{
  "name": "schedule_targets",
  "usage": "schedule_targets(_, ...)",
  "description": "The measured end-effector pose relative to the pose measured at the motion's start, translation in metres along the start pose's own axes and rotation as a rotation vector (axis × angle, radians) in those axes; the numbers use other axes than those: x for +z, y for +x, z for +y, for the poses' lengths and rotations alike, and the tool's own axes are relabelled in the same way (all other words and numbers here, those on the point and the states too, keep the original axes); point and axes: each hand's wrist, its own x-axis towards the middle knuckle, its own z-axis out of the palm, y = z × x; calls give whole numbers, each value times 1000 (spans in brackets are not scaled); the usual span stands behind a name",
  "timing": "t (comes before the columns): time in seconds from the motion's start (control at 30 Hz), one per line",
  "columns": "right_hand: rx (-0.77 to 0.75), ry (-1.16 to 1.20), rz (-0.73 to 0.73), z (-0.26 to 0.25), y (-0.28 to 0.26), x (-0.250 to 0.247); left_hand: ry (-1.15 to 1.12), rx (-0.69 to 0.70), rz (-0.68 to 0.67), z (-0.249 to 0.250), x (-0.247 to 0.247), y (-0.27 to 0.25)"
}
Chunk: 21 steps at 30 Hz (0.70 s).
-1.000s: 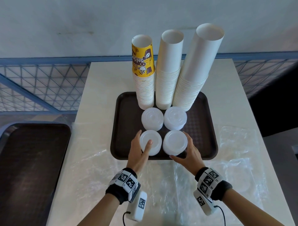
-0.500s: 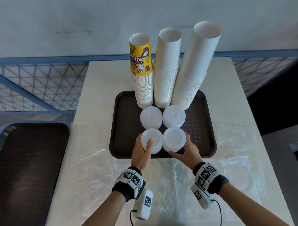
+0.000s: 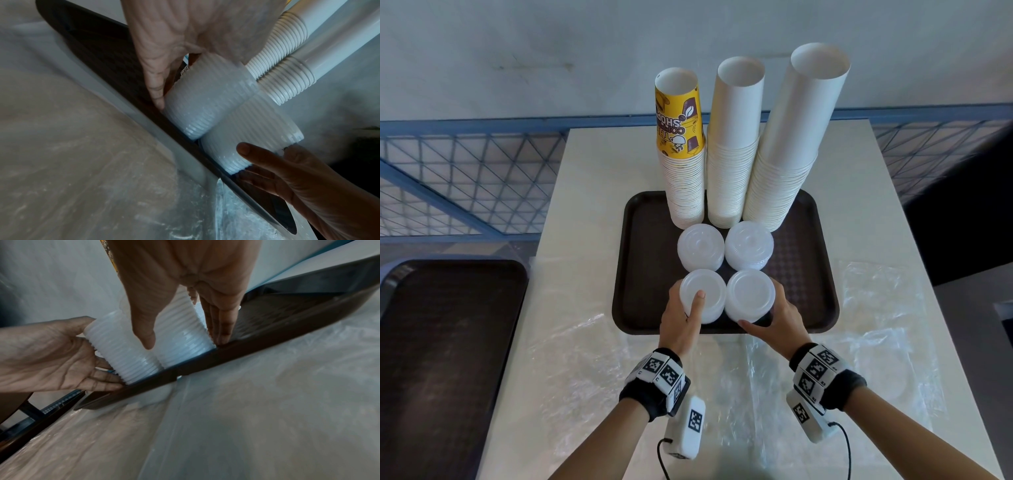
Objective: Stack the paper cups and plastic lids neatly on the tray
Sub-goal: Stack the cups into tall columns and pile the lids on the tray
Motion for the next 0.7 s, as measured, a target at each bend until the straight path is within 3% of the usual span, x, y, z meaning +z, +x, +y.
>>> schedule_targets(0.6, -28, -27, -23, -2, -2, -2, 26, -34, 0, -2, 0, 1)
schedule_targets(0.7, -33, -21, -36, -2, -5, -8, 21, -19, 54, 0, -2, 1)
